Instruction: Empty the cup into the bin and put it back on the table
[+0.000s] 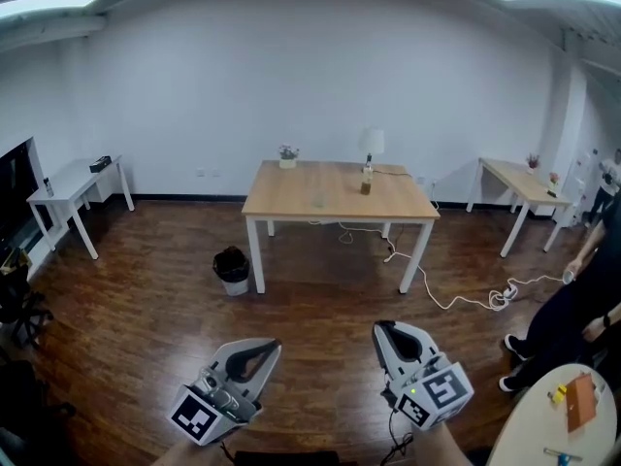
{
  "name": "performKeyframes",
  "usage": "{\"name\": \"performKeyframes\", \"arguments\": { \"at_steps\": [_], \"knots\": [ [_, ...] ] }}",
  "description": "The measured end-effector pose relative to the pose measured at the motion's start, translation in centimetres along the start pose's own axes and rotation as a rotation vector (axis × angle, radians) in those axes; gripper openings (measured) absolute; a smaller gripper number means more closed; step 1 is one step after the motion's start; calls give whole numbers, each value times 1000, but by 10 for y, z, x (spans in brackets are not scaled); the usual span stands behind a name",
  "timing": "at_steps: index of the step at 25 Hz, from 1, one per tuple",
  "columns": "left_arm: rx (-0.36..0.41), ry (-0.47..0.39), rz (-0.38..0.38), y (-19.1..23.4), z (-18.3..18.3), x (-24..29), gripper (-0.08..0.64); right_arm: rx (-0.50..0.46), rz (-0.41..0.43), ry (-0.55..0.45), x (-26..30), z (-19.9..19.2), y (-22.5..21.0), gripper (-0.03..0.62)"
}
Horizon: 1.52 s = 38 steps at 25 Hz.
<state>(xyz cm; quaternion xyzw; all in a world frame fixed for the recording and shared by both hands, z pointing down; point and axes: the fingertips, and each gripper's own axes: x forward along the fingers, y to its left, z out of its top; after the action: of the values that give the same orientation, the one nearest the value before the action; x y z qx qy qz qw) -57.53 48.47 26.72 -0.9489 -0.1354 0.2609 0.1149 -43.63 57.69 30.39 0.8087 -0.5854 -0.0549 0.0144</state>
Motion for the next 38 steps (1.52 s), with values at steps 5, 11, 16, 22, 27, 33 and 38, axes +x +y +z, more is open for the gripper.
{"name": "performKeyframes", "arguments": {
  "at_steps": [5,11,16,22,27,33,38],
  "knots": [
    [20,23,3,20,-26,41,-9,16,20,-9,31,-5,-45,0],
    [30,39,26,40,-55,80,-9,18,44,-10,60,-13,-91,0],
    [28,50,34,63,-79,101,-9,31,57,-5,87,-21,-114,0],
    [9,58,17,101,-112,123,-9,46,33,-3,129,-31,-145,0],
    [-3,36,3,149,-140,142,-9,38,8,5,178,-37,-166,0],
    [-3,19,-28,216,-158,157,-9,61,-29,5,242,-32,-184,0],
    [-17,15,-42,266,-183,163,-9,45,-52,26,297,-41,-199,0]
  ]
}}
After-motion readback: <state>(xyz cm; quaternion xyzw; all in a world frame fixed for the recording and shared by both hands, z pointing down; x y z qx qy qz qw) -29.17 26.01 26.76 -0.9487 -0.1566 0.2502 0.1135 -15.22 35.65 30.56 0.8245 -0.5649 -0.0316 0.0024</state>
